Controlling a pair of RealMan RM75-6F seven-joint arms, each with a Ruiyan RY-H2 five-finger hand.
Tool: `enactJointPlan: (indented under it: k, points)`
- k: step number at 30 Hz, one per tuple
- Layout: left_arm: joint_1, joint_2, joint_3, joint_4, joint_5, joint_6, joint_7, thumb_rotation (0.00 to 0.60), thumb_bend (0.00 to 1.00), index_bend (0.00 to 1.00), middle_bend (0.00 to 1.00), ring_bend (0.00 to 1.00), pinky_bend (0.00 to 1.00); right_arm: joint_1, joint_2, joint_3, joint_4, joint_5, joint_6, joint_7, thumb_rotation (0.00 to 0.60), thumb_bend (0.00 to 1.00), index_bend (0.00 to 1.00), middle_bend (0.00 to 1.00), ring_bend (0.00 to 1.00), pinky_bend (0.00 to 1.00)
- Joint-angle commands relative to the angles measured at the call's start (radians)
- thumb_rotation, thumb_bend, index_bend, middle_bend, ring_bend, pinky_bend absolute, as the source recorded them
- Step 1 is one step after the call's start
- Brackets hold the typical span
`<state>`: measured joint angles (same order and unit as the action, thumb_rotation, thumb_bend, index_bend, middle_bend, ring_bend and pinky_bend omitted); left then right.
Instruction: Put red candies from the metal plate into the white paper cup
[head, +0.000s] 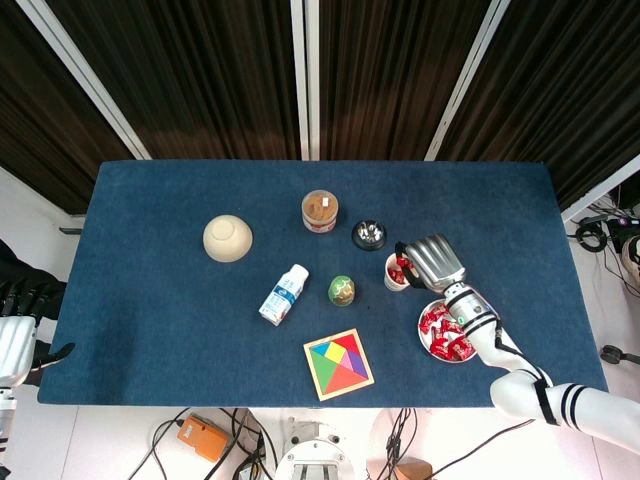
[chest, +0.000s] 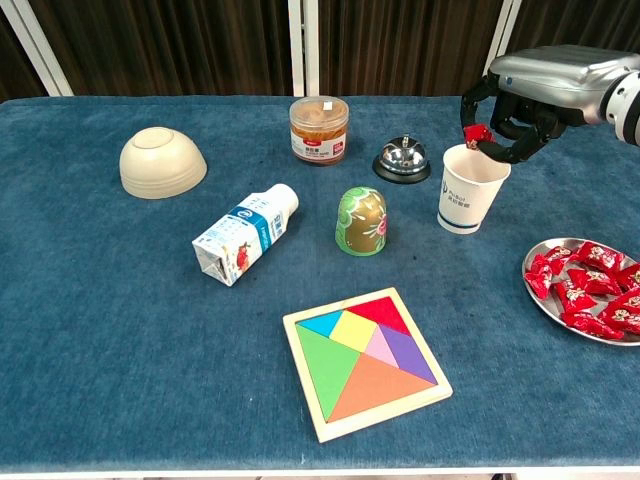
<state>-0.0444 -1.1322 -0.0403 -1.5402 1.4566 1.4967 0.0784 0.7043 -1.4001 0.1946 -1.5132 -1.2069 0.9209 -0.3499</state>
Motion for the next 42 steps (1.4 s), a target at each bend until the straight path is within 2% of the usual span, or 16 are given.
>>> enactJointPlan:
  k: [1,7,10,15,18,21,24,32,42]
  points:
    - [-0.001,-0.002,0.0,0.002,0.0,-0.001,-0.002,0.6,0.0,0.23,0.15,0.03,0.0,0.003,-0.006,-0.004,0.006,0.0,0.002,0.003,0.6,0.58,0.47,0.94,1.0,1.0]
    - [-0.003,-0.007,0.0,0.008,0.002,-0.002,-0.006,0.6,0.0,0.23,0.15,0.03,0.0,-0.009,0.003,-0.007,0.004,-0.013,0.034,0.03,0.6,0.47,0.38,0.94,1.0,1.0]
    - [-0.005,-0.008,-0.002,0.008,0.004,-0.002,-0.008,0.6,0.0,0.23,0.15,0.03,0.0,-0.029,0.028,-0.027,-0.016,-0.074,0.076,0.058,0.6,0.46,0.37,0.94,1.0,1.0]
    - [-0.004,-0.006,0.002,0.008,0.007,-0.003,-0.009,0.6,0.0,0.23,0.15,0.03,0.0,-0.101,0.131,-0.144,-0.075,-0.249,0.144,0.125,0.6,0.46,0.44,0.94,1.0,1.0]
    - [-0.004,-0.007,0.0,0.007,0.005,-0.002,-0.01,0.6,0.0,0.23,0.15,0.03,0.0,-0.141,0.174,-0.213,-0.086,-0.312,0.162,0.133,0.6,0.46,0.45,0.94,1.0,1.0]
    - [-0.006,-0.009,0.001,0.003,0.014,0.002,-0.006,0.6,0.0,0.23,0.15,0.03,0.0,-0.164,0.186,-0.261,-0.073,-0.347,0.157,0.137,0.6,0.46,0.46,0.94,1.0,1.0]
    - [-0.008,-0.011,0.002,-0.004,0.021,0.004,-0.001,0.6,0.0,0.23,0.15,0.03,0.0,-0.175,0.17,-0.285,-0.047,-0.361,0.141,0.136,0.6,0.46,0.47,0.94,1.0,1.0]
    - [-0.002,-0.009,0.004,-0.014,0.022,0.014,0.006,0.6,0.0,0.23,0.15,0.03,0.0,-0.181,0.115,-0.298,0.019,-0.366,0.103,0.131,0.6,0.45,0.5,0.94,1.0,1.0]
    - [0.002,-0.014,0.007,-0.01,0.02,0.015,0.003,0.6,0.0,0.23,0.15,0.03,0.0,-0.186,0.096,-0.294,0.053,-0.36,0.083,0.135,0.6,0.45,0.51,0.94,1.0,1.0]
